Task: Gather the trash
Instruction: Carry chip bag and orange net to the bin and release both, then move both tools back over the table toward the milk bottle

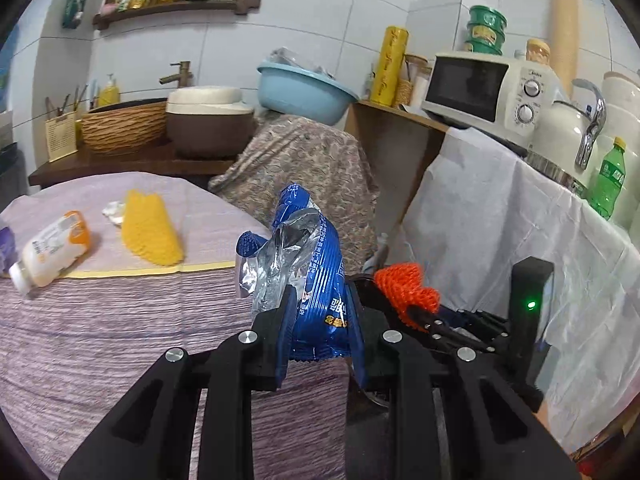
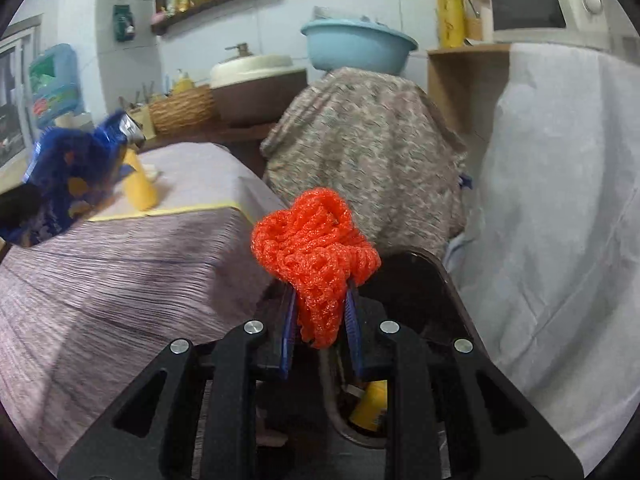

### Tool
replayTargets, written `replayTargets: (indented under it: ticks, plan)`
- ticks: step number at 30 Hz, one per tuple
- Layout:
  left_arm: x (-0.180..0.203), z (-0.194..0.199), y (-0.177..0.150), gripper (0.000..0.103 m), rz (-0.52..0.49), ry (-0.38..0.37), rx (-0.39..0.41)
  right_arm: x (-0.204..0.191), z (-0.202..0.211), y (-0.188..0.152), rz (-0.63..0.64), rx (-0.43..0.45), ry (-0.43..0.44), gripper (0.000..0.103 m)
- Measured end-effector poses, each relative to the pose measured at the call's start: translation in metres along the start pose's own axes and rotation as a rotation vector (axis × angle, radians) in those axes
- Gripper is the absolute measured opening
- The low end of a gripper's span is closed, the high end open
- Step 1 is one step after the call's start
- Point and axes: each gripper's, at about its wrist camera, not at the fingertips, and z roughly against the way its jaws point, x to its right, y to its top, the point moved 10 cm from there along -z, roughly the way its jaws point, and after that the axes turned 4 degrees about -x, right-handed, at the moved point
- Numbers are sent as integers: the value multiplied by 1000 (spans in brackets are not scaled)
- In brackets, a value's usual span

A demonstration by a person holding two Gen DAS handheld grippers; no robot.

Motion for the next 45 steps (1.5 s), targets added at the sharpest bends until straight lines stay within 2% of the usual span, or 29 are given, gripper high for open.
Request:
replayTargets:
  ticks: [6,8,10,11,16,21,25,30,33,34,35,37,42,45]
  plan:
    - [24,-36,2,25,-37,-26,-54,39,-43,-18,-52,-67,-50,25]
    - [33,-49,-1,25,-60,-32,-75,47,-51,-24,-62,-81,-62,38]
    - [40,-61,-4,25,-69,-39,-96,55,-61,-30,-74,-89,-72,57]
    - [40,-66,-5,25,-69,-40,-105,60,-65,-34,-83,-95,-81,59]
    - [54,-90,-12,25,-63,-69,-157,73,-65,-54,-149,-126,-81,61]
    - [78,-114,-15,25,-93,-93,-196,83,-43,-69,-164,-104,-114,68]
    - [101,-141,-22,25,-100,-128,-251,94,-20,-84,-174,-101,-141,68]
    - [123,-168,-33,26,-126,-136,-302,111,8,-98,-173,-93,-194,69]
    - [133,-184,-40,33,-126,-133,-335,123,20,-105,-188,-91,-212,72]
    - [135,-188,-42,41,-125,-135,-347,128,25,-108,-196,-89,-221,75]
    - [138,-192,-44,54,-126,-132,-358,132,28,-110,-202,-89,-226,77]
    - [142,-196,-46,69,-141,-126,-360,137,32,-115,-208,-95,-233,77]
    - [146,-188,-45,82,-158,-124,-338,142,33,-124,-217,-116,-238,78]
    - [138,-172,-36,88,-137,-122,-292,138,34,-124,-216,-120,-230,78]
